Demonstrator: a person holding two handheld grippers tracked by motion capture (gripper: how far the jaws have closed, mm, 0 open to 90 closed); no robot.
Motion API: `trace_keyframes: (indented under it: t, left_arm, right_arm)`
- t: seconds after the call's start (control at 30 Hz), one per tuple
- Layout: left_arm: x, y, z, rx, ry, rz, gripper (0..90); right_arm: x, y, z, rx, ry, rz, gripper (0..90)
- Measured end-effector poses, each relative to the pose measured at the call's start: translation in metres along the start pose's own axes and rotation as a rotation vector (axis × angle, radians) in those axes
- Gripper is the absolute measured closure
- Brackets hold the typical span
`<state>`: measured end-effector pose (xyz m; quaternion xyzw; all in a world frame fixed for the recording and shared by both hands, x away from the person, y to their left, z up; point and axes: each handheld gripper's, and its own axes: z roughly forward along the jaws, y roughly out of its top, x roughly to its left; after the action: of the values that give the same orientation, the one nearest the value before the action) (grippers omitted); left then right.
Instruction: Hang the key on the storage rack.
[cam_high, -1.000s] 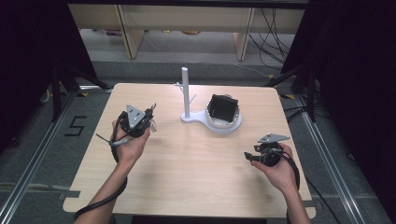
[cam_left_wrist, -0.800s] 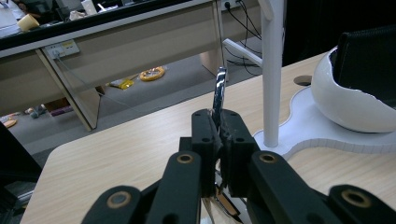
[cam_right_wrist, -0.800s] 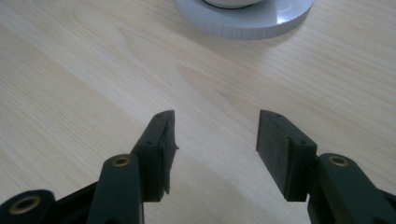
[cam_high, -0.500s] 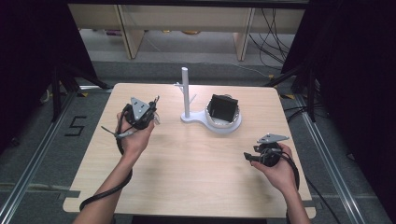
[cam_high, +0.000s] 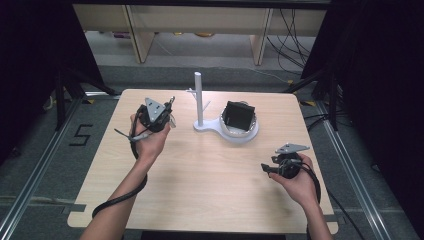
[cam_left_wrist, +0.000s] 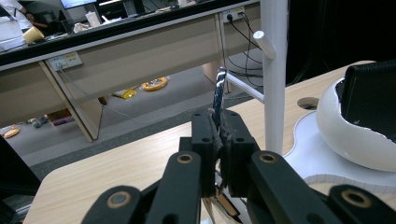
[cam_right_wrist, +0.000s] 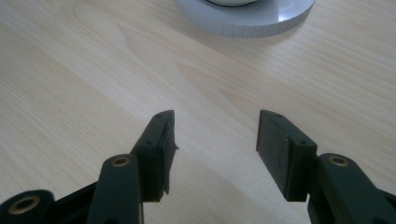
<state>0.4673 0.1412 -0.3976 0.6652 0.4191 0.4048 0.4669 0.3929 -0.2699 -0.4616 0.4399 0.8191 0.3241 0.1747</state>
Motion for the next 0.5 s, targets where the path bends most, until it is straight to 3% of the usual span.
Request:
trace_keyframes:
  t: [0.5]
  left_arm:
    - [0.0008,0.0069,0.0088,-0.008,0.032,0.007,84.9]
  right_arm:
    - [0.0023,0.0009,-0.0001,0.014,0.006,0.024,48.0]
